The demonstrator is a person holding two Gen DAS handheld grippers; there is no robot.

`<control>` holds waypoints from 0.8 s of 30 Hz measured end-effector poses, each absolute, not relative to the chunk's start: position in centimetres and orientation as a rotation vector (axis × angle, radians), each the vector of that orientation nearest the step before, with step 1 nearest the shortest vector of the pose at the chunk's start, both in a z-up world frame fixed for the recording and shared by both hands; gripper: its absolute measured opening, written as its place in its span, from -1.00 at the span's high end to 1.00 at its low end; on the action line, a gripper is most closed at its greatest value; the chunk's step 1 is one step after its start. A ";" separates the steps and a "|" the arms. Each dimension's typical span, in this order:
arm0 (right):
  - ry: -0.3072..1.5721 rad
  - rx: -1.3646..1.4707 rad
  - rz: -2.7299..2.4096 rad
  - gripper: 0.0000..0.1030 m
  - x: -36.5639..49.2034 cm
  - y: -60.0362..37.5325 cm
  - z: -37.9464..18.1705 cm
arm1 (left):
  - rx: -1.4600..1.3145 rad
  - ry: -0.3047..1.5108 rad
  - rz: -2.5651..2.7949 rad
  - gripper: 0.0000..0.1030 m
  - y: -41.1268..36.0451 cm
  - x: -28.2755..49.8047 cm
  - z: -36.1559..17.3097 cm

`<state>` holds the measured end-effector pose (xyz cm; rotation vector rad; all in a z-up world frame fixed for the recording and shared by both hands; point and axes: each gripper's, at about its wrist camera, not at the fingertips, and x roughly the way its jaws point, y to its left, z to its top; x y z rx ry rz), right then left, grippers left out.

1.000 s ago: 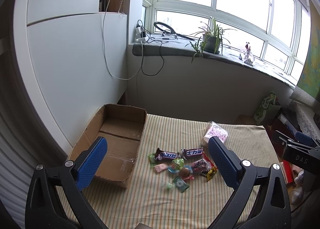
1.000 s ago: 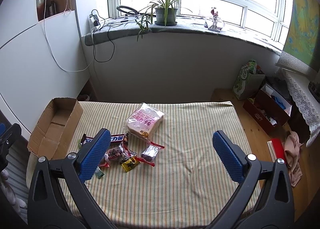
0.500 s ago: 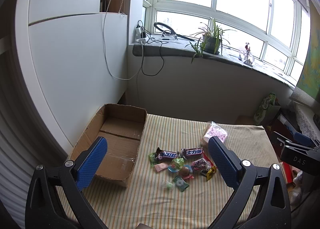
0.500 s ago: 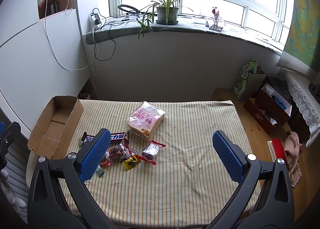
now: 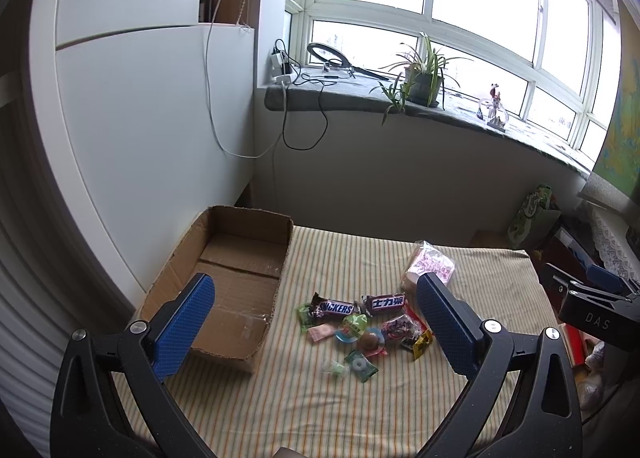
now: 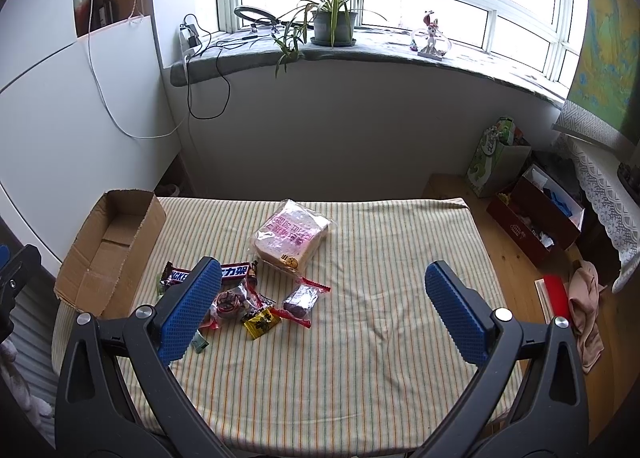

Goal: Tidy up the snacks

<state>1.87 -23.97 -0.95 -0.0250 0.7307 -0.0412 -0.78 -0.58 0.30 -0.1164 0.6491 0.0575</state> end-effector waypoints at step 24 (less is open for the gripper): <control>0.789 -0.015 -0.034 -1.00 3.2 -24.7 -2.5 | -0.130 0.677 0.055 -0.95 -0.2 -0.1 -0.5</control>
